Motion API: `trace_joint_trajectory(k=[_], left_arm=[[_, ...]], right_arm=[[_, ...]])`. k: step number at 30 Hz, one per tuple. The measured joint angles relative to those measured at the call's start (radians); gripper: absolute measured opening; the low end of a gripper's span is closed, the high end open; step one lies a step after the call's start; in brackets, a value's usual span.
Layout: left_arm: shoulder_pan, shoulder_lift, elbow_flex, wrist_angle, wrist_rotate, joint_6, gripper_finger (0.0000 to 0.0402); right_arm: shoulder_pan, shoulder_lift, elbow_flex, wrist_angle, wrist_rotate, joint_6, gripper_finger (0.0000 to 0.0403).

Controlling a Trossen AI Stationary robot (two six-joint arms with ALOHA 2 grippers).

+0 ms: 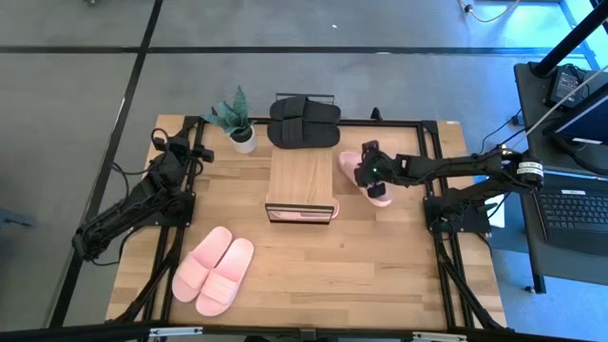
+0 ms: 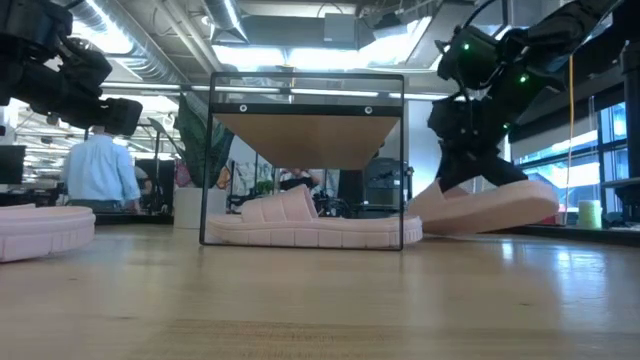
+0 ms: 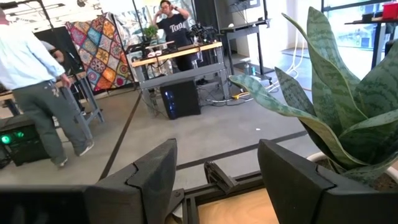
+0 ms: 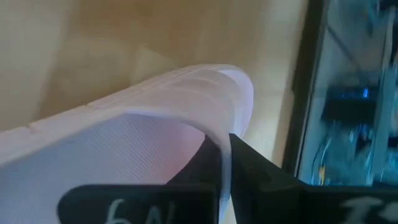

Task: Pick and place slides into the shelf
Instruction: Put the pink slide under the shelf

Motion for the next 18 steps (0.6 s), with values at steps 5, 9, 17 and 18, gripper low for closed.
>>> trace_joint_trajectory(k=[5, 9, 17, 18], left_arm=[[0.000, 0.000, 0.000, -0.003, 0.000, 0.000, 0.0217], [0.000, 0.000, 0.000, -0.003, 0.000, 0.000, 0.0217], [0.000, 0.000, 0.000, -0.003, 0.000, -0.006, 0.0217], [0.000, 0.000, 0.000, -0.003, 0.000, -0.006, 0.0217]], right_arm=[[0.077, 0.000, 0.000, 0.033, -0.018, -0.114, 0.0014], [0.125, 0.000, 0.000, 0.068, -0.018, -0.210, 0.0014], [0.141, 0.000, 0.000, 0.094, -0.065, -0.316, 0.0015], [0.142, 0.004, 0.000, 0.095, -0.082, -0.318, 0.0015]])
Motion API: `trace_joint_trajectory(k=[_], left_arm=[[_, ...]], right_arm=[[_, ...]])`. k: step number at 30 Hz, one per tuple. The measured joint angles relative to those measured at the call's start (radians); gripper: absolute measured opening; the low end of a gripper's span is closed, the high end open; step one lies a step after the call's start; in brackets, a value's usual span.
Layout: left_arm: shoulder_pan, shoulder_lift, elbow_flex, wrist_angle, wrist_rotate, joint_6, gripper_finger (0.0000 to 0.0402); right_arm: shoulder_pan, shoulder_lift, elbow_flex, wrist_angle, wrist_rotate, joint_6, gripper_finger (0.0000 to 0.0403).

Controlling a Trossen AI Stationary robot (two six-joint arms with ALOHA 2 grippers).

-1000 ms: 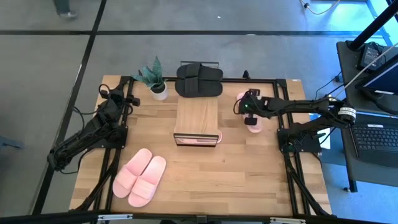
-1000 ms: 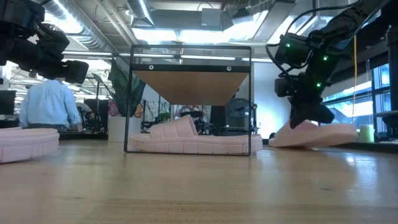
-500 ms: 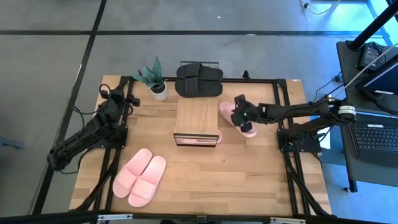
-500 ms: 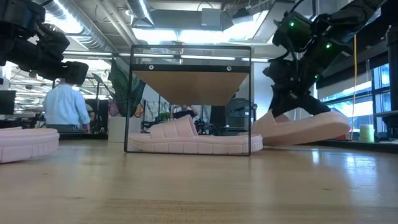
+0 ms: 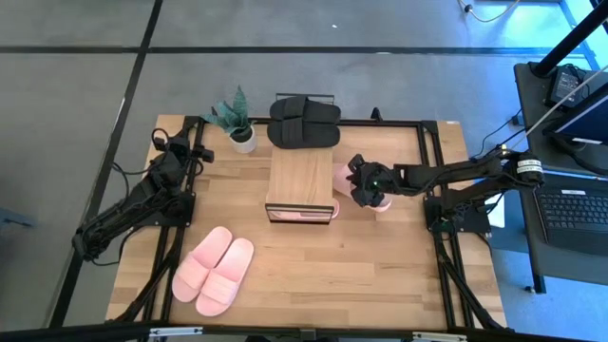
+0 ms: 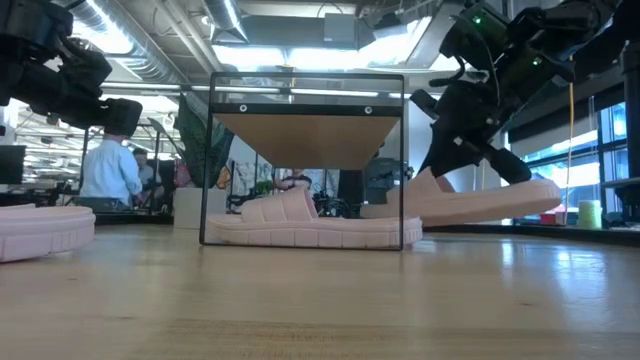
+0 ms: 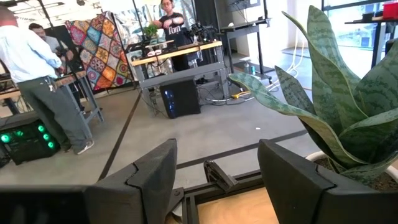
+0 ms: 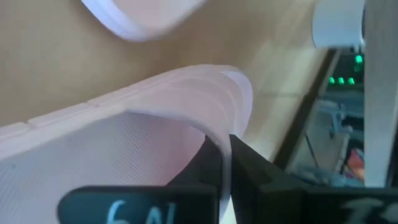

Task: Pick and place slides into the shelf
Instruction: Put the pink slide under the shelf

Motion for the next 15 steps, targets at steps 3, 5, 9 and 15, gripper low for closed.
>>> trace_joint_trajectory(k=[3, 5, 9, 15], left_arm=[[0.000, 0.000, 0.000, 0.000, 0.000, 0.000, 0.0217], [0.000, 0.000, 0.000, 0.000, 0.000, 0.000, 0.0217], [0.000, 0.000, 0.000, 0.000, 0.000, -0.001, 0.0217], [0.000, 0.000, 0.000, 0.000, 0.000, 0.000, 0.0217]], right_arm=[[0.001, 0.029, 0.000, 0.014, -0.018, -0.004, 0.0015], [0.000, 0.057, 0.000, 0.018, -0.016, -0.012, 0.0015], [0.000, 0.109, 0.001, 0.041, -0.012, -0.030, 0.0015], [0.000, 0.126, 0.002, 0.053, -0.010, -0.026, 0.0034]])
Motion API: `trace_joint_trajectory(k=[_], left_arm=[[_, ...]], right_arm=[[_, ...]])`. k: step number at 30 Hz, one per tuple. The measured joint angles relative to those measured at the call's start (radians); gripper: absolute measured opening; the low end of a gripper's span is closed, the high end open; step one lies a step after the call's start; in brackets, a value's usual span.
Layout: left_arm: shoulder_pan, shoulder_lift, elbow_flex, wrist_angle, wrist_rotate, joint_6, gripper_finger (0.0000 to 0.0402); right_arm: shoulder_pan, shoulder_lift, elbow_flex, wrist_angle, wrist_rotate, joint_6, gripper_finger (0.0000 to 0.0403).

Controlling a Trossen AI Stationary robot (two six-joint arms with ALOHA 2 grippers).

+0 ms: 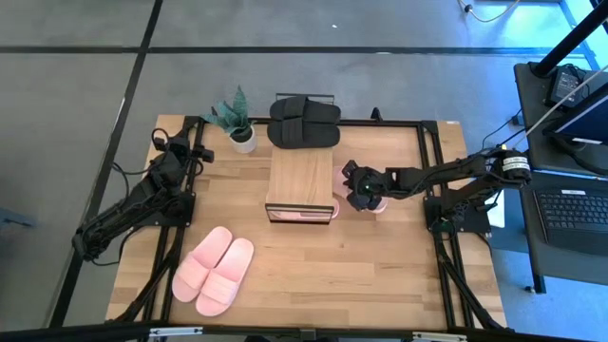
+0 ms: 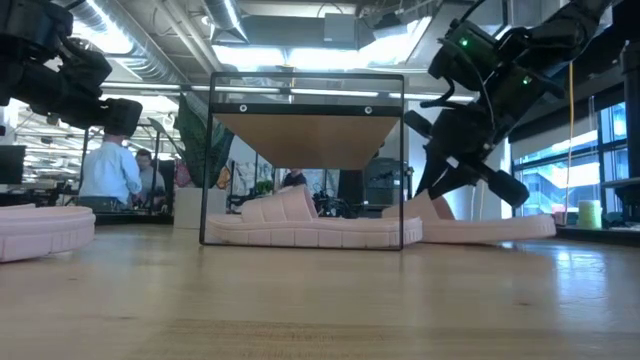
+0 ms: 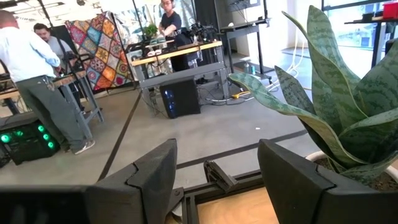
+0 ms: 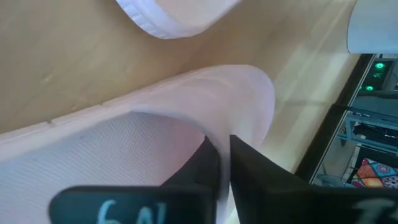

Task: Pick and place slides into the shelf
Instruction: Put the pink slide under the shelf

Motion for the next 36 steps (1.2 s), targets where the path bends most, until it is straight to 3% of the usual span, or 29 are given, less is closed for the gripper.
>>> trace_joint_trajectory(k=[12, 17, 22, 26, 28, 36], left_arm=[[0.000, 0.000, 0.000, 0.000, 0.000, 0.001, 0.0217], [0.000, 0.000, 0.000, 0.000, 0.000, 0.001, 0.0217], [0.000, 0.000, 0.000, 0.000, 0.000, 0.001, 0.0217], [0.000, 0.000, 0.000, 0.000, 0.000, 0.001, 0.0217], [0.000, 0.000, 0.000, 0.000, 0.000, 0.001, 0.0217], [0.000, 0.000, 0.000, 0.000, 0.000, 0.002, 0.0217]], right_arm=[[0.016, -0.001, 0.000, -0.003, -0.008, 0.057, 0.0079], [0.033, -0.002, 0.000, -0.007, -0.007, 0.108, 0.0117], [0.048, -0.002, 0.000, -0.009, 0.094, 0.172, 0.0167], [0.085, -0.002, 0.012, -0.028, 0.271, 0.335, 0.0198], [0.110, -0.004, 0.035, -0.074, 0.308, 0.414, 0.0207], [0.179, -0.045, 0.195, -0.498, 0.239, 0.838, 0.0212]])
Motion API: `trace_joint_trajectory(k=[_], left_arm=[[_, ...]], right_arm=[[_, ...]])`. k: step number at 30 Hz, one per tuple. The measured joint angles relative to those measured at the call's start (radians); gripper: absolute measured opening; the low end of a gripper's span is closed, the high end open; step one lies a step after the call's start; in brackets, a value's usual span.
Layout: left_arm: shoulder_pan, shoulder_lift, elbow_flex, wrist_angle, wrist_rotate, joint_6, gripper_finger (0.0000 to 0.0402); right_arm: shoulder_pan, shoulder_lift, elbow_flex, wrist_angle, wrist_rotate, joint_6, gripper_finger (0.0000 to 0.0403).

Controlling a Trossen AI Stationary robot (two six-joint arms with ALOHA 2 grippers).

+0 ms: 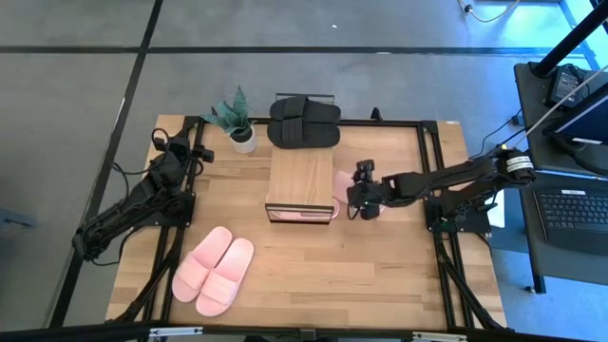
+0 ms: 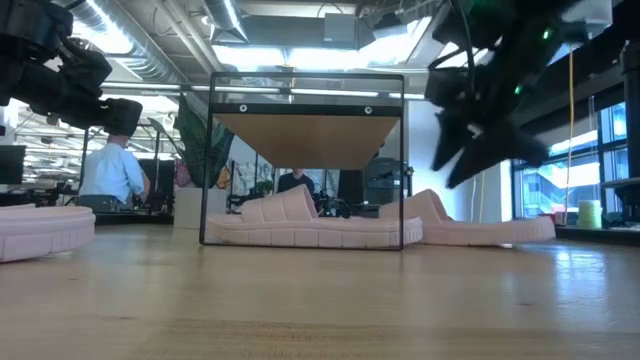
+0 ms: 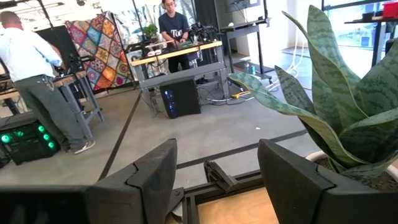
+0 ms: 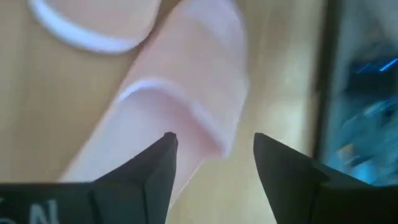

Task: Pick and place slides into the shelf
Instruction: Put the pink slide under the shelf

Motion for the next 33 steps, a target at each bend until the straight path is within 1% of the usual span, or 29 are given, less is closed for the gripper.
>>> trace_joint_trajectory(k=[4, 6, 8, 10, 12, 14, 17, 19, 21, 25, 27, 30, 33], left_arm=[[0.000, 0.000, 0.000, 0.000, 0.000, 0.000, 0.0217], [0.000, 0.000, 0.000, 0.000, 0.000, 0.001, 0.0217], [0.000, 0.000, 0.000, 0.000, 0.000, 0.001, 0.0217], [0.000, 0.000, 0.000, 0.000, 0.000, 0.001, 0.0217], [0.000, 0.000, 0.000, 0.000, 0.000, 0.000, 0.0217], [0.000, 0.000, 0.000, -0.001, 0.000, -0.001, 0.0217], [0.000, 0.000, 0.000, -0.003, 0.000, -0.024, 0.0217], [0.000, 0.000, 0.000, -0.004, 0.000, -0.027, 0.0217], [0.000, 0.000, 0.000, -0.004, 0.000, -0.027, 0.0217], [0.000, 0.000, 0.000, -0.005, 0.000, -0.027, 0.0217], [0.000, 0.000, 0.000, -0.005, 0.000, -0.027, 0.0217], [0.000, 0.000, 0.000, -0.005, 0.000, -0.027, 0.0217], [0.000, 0.000, 0.000, -0.005, 0.000, -0.027, 0.0217]], right_arm=[[-0.003, -0.028, 0.096, -0.273, -0.145, 0.306, 0.0211], [-0.011, -0.045, 0.120, -0.356, -0.202, 0.452, 0.0211], [-0.012, -0.061, 0.123, -0.377, -0.228, 0.543, 0.0211], [-0.012, -0.070, 0.114, -0.396, -0.233, 0.603, 0.0211], [-0.021, -0.070, 0.101, -0.416, -0.237, 0.700, 0.0210], [-0.048, -0.070, 0.086, -0.429, -0.239, 0.813, 0.0210], [-0.112, -0.070, 0.043, -0.455, -0.262, 0.897, 0.0210], [-0.161, -0.070, 0.007, -0.443, -0.313, 0.922, 0.0210], [-0.206, -0.071, -0.036, -0.377, -0.373, 0.941, 0.0210], [-0.281, -0.070, -0.107, -0.253, -0.454, 0.951, 0.0210], [-0.310, -0.070, -0.140, -0.219, -0.502, 0.955, 0.0210], [-0.336, -0.070, -0.185, -0.161, -0.532, 0.943, 0.0210], [-0.346, -0.072, -0.205, -0.148, -0.533, 0.844, 0.0210]])
